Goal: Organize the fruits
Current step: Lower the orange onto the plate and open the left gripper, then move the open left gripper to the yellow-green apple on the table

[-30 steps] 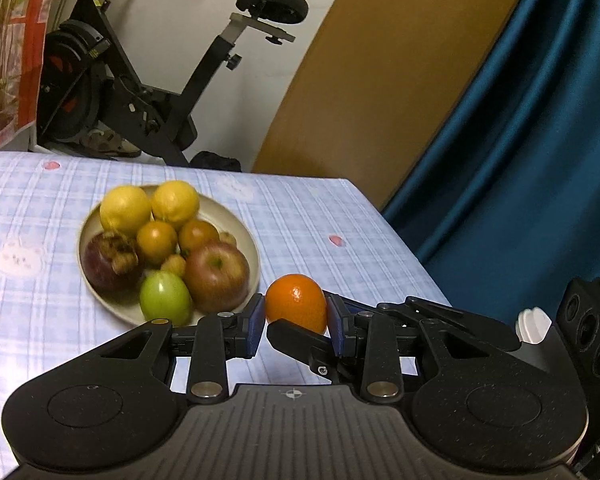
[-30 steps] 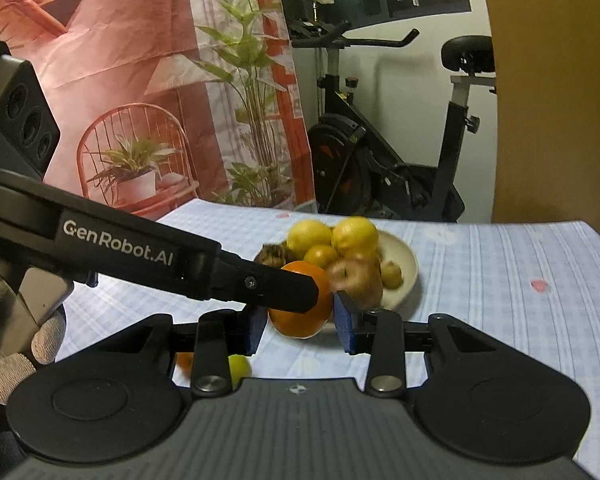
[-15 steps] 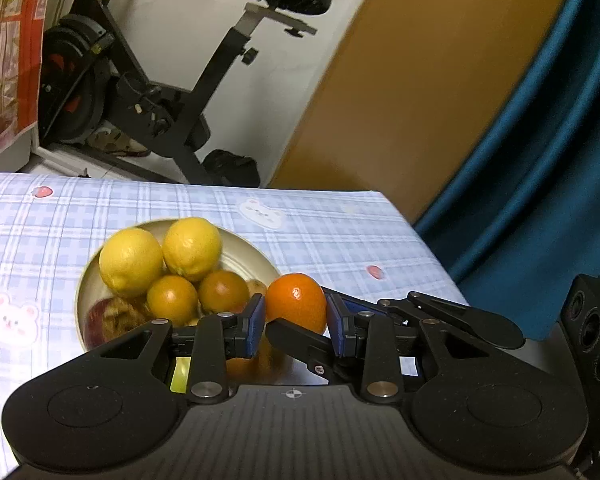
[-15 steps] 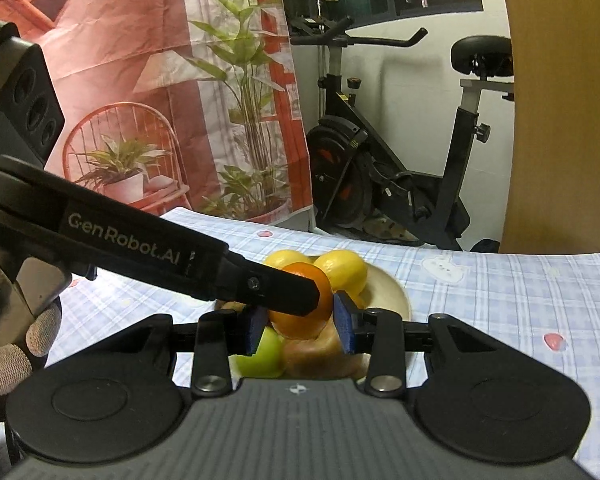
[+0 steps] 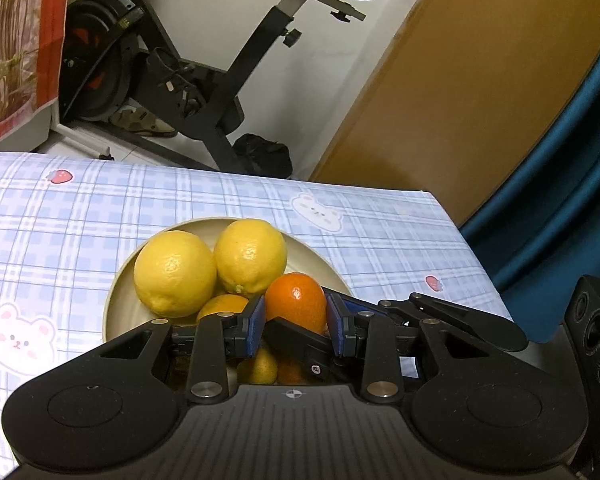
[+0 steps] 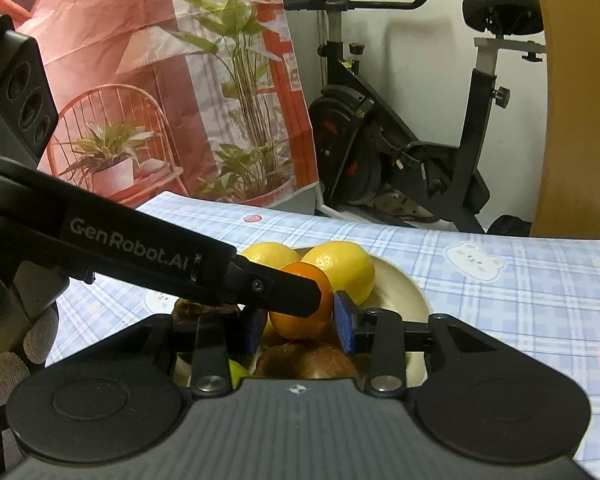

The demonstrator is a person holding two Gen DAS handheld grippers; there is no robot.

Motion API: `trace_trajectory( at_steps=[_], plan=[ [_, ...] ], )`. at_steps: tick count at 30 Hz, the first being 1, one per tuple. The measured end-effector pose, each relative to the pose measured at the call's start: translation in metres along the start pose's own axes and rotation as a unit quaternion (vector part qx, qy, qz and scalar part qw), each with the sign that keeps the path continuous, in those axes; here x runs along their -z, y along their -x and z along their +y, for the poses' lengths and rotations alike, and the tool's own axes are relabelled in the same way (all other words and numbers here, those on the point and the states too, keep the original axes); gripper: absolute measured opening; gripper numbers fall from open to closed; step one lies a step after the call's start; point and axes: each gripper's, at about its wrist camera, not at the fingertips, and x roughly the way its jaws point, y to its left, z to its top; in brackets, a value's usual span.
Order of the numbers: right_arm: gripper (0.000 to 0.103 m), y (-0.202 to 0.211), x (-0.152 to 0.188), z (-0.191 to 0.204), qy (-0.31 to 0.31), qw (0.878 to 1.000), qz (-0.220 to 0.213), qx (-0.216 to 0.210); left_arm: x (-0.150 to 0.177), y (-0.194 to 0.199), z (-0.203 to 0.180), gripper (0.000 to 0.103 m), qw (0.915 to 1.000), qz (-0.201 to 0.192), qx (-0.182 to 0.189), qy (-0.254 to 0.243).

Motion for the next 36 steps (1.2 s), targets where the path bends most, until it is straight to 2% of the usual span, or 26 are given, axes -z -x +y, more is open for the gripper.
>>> trace_trajectory(
  at_steps=[7,19,36],
  plan=[
    [0.042,-0.001,0.002,0.005,0.007,1.0,0.011,0.005,0.006,0.005,0.005,0.038,1.0,0.002,-0.002,0.005],
    [0.043,0.036,0.011,0.023,0.004,1.0,-0.003,0.02,0.022,0.056,0.002,0.04,0.9994,-0.033,-0.015,0.0],
    [0.043,0.083,0.054,0.069,-0.032,0.999,-0.027,0.026,0.078,0.118,-0.008,0.04,0.9926,-0.075,-0.079,-0.055]
  ],
)
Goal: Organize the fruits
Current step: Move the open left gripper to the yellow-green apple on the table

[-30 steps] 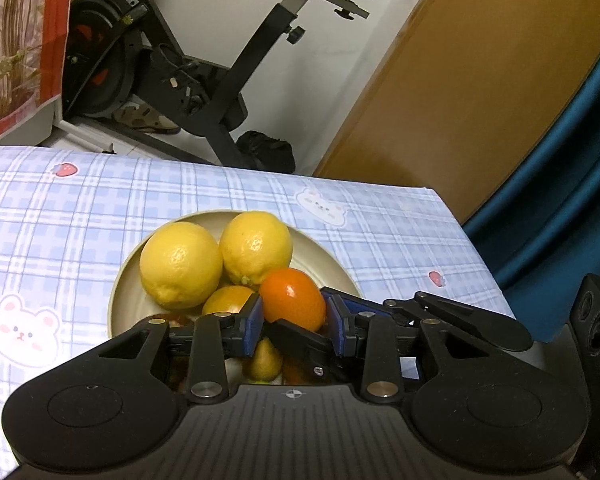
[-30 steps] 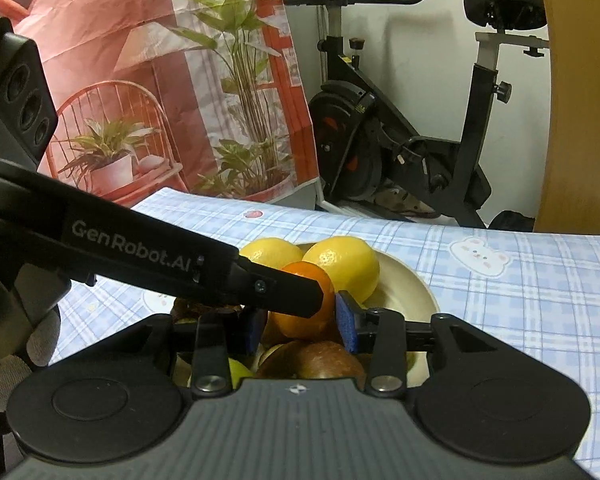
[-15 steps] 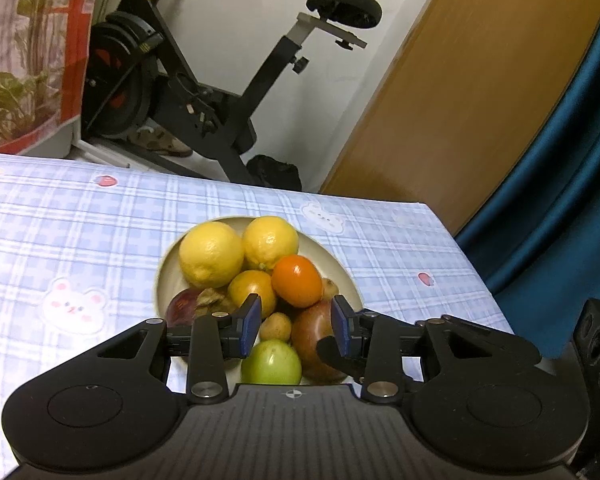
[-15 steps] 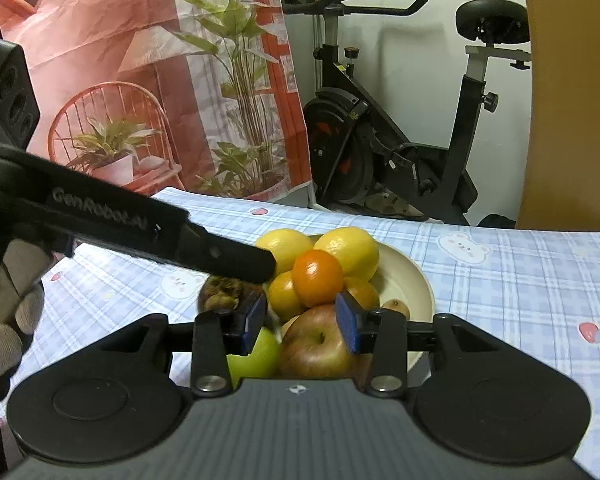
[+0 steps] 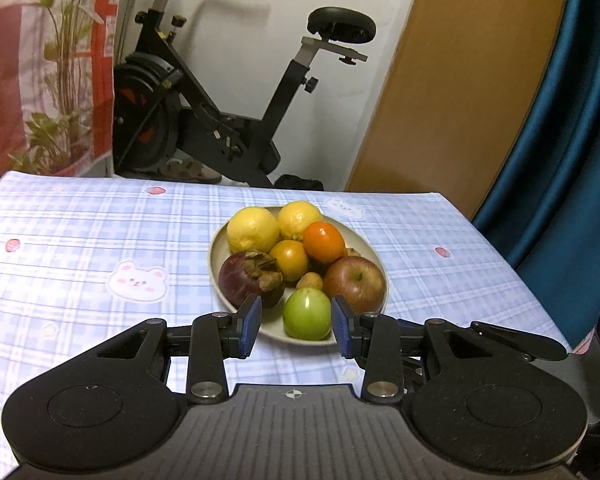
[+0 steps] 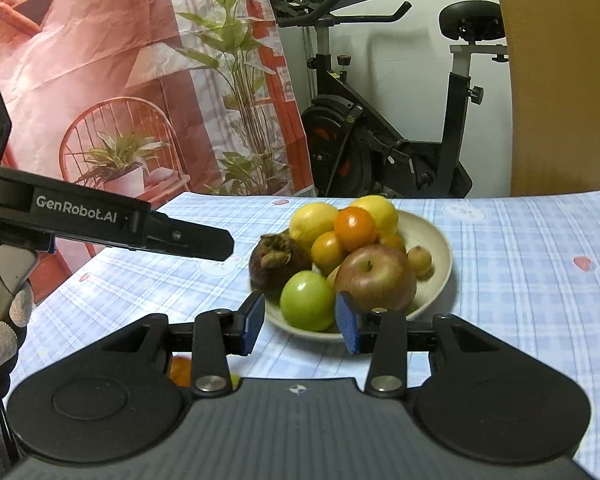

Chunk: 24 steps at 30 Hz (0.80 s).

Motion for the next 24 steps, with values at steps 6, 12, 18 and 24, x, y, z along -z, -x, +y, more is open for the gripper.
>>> trace_trajectory(
  at_steps=[6,12,18,24],
  plan=[
    [0.043,0.011,0.015,0.012,0.0,1.0,-0.002,0.004,0.013,0.017,-0.003,0.04,0.9996,-0.018,-0.014,-0.016],
    [0.043,0.02,0.027,0.018,0.001,1.0,-0.006,0.009,0.025,0.03,-0.004,0.04,0.9987,-0.033,-0.028,-0.026],
    [0.043,0.024,0.034,0.025,0.012,1.0,-0.004,0.007,0.033,0.039,0.002,0.04,0.9986,-0.038,-0.033,-0.016],
    [0.043,0.025,0.037,0.03,0.019,1.0,-0.003,0.001,0.035,0.046,0.014,0.04,0.9984,-0.041,-0.04,0.008]
  ],
)
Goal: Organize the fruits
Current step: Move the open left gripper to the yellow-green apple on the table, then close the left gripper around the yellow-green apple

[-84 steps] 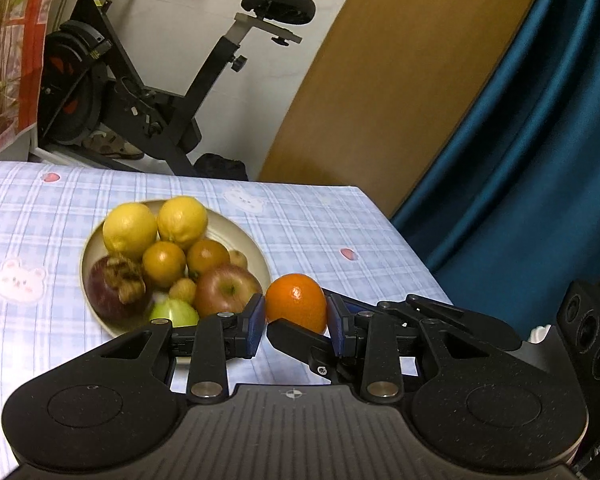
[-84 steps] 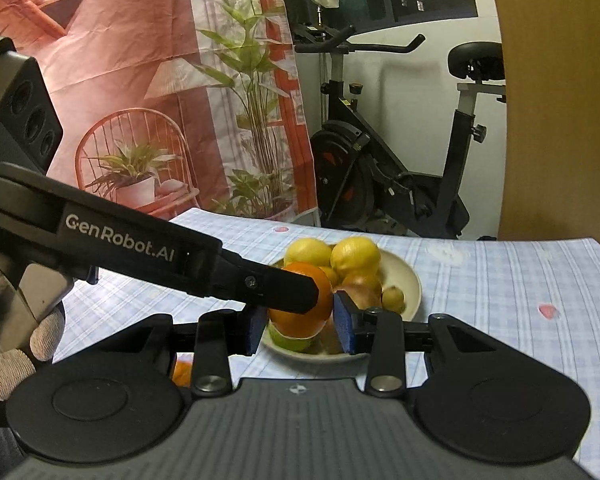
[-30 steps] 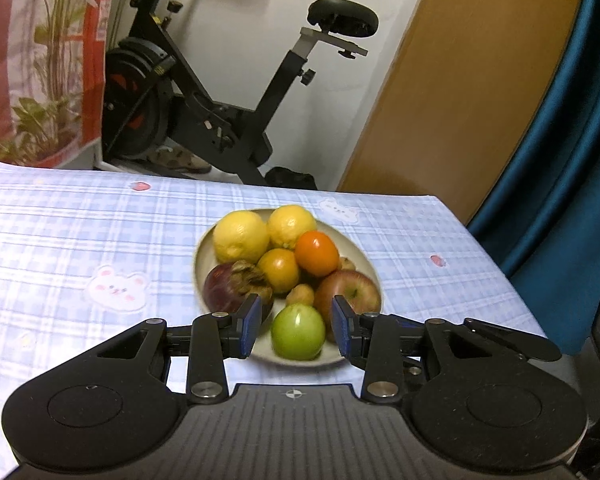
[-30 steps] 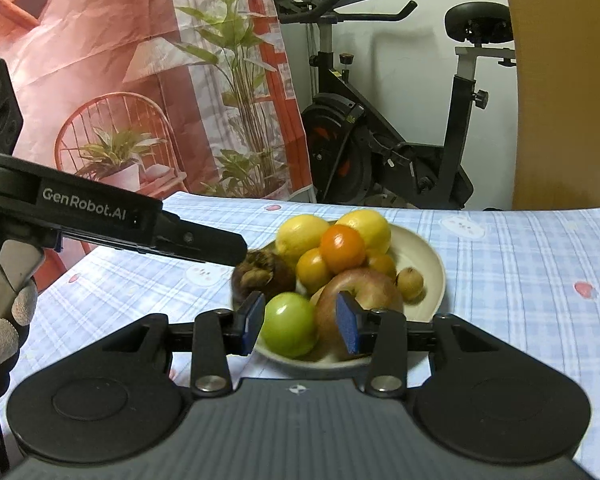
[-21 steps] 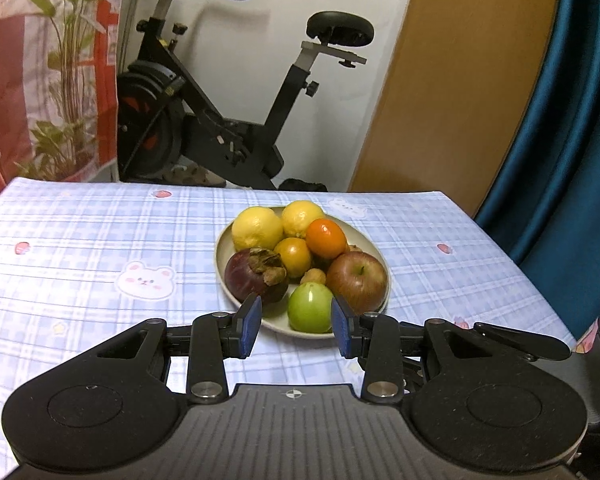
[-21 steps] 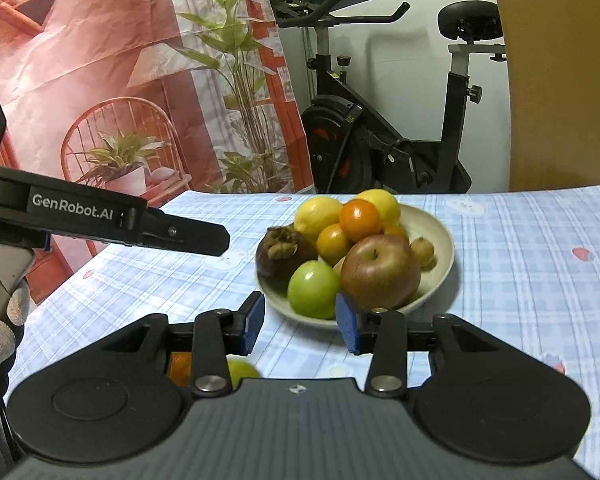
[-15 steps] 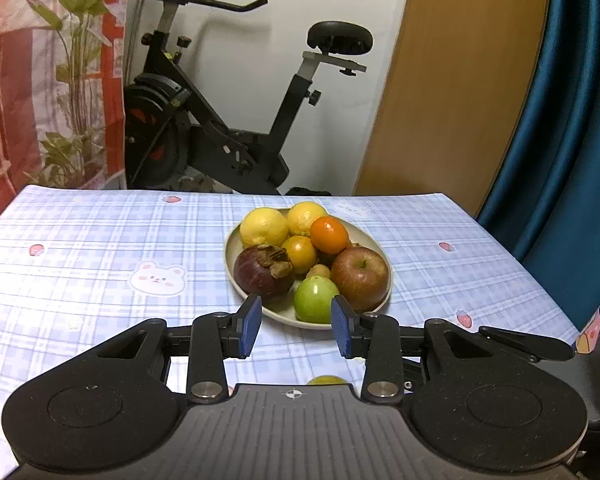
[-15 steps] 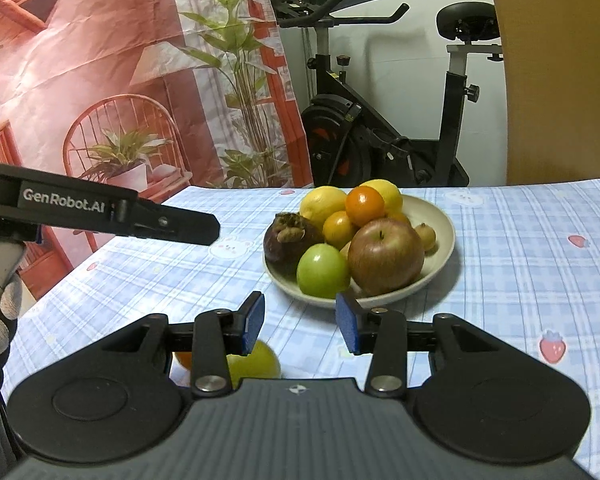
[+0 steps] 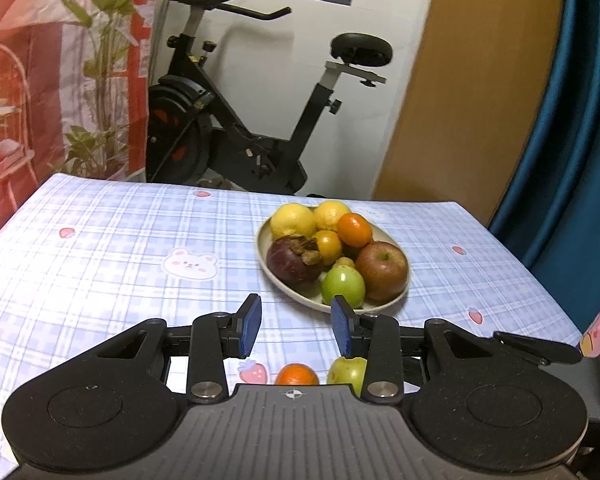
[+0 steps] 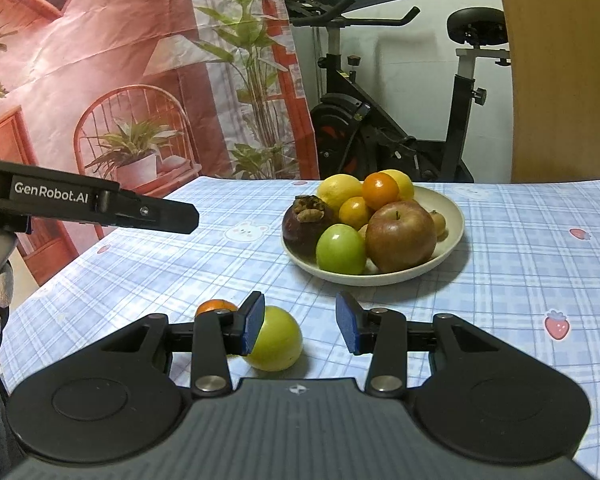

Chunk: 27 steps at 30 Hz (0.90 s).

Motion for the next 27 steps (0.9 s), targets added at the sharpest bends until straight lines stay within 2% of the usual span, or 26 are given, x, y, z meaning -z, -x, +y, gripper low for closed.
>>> trace_trajectory(
  at_steps=[7,16,20,27],
  plan=[
    [0.043,0.0,0.004,-0.002,-0.007,1.0,0.002,-0.002,0.001,0.002,0.012,0.04,0.9998,-0.002,-0.007,0.02],
    [0.043,-0.009,0.008,0.0,-0.005,1.0,0.014,-0.013,0.01,-0.008,0.011,0.04,0.9994,0.018,0.014,0.027],
    [0.043,-0.018,0.012,0.004,0.004,0.999,0.027,-0.026,0.014,-0.018,0.002,0.04,0.9989,0.039,0.023,0.009],
    [0.052,-0.032,0.013,0.004,0.016,0.998,0.036,-0.051,0.021,-0.037,-0.019,0.04,0.9961,0.071,0.044,-0.026]
  ],
)
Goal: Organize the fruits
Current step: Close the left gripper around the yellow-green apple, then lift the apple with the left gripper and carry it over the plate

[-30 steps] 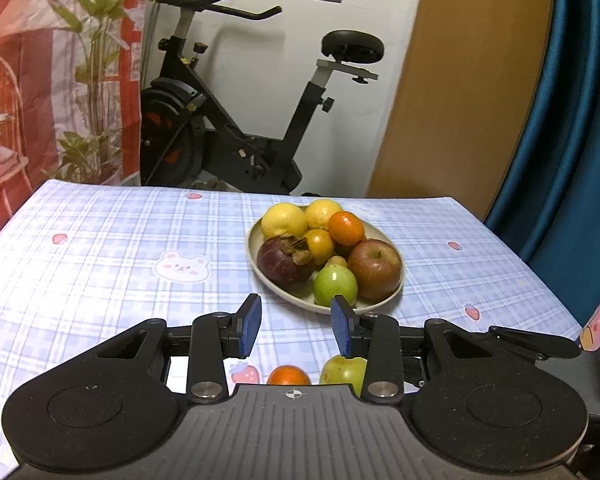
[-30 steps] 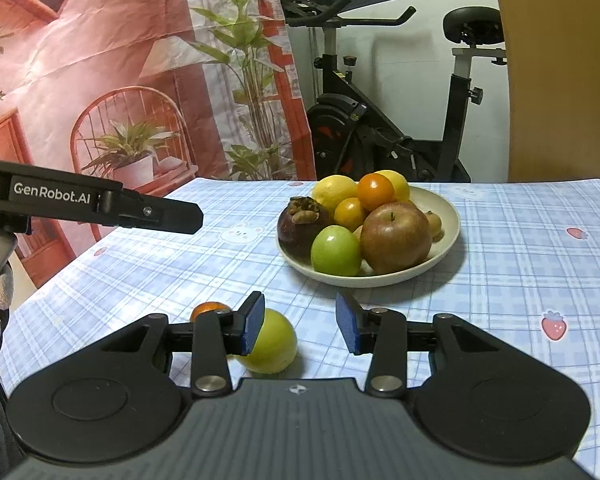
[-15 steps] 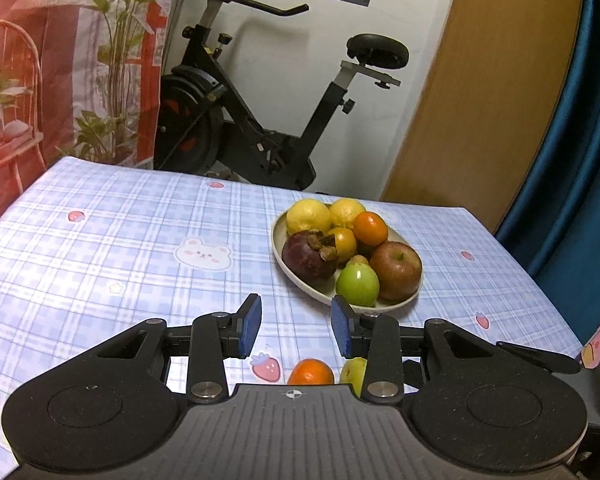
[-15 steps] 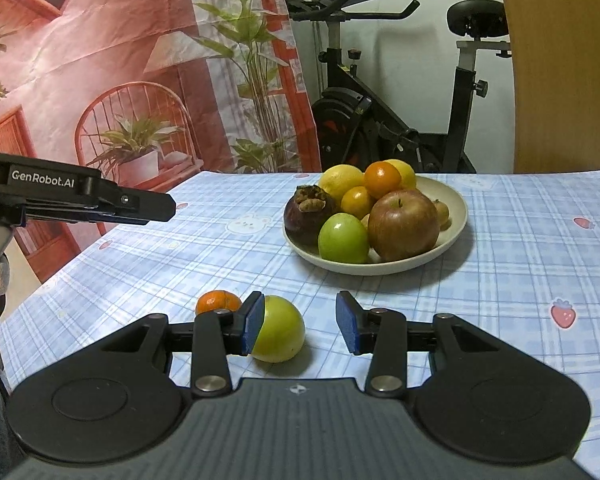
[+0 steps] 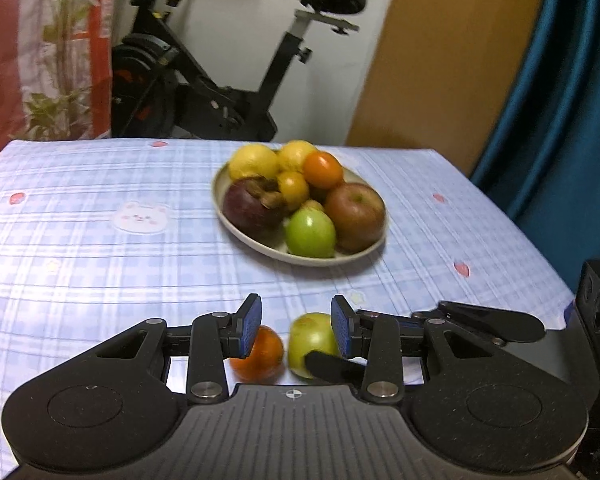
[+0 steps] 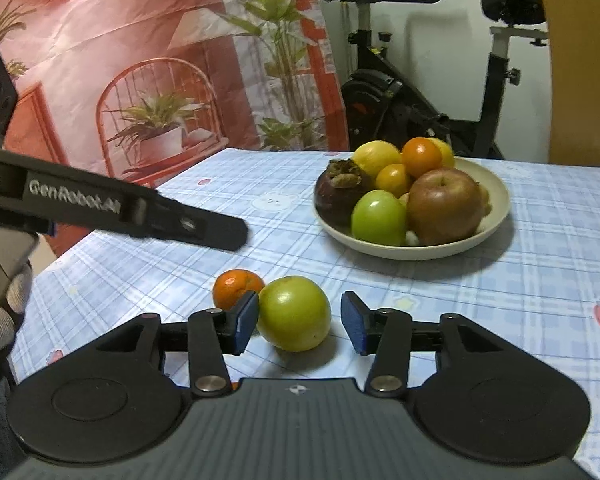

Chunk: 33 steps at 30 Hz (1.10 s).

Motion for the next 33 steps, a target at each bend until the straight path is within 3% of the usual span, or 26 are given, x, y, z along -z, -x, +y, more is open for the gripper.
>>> trace_trajectory(
  at_steps=[6,10,33],
  plan=[
    [0.054,-0.008,0.006,-0.001,0.001,1.0,0.011,-0.028,0.005,-0.012,-0.008,0.04,0.9996,0.025,0.003,-0.015],
    [0.049,-0.007,0.007,-0.001,0.002,0.999,0.012,-0.035,0.006,-0.014,-0.011,0.04,0.9991,0.035,0.008,-0.021],
    [0.051,0.007,0.01,-0.01,-0.013,0.999,0.003,-0.029,0.014,-0.022,-0.016,0.045,0.9984,0.051,0.021,-0.009]
  ],
)
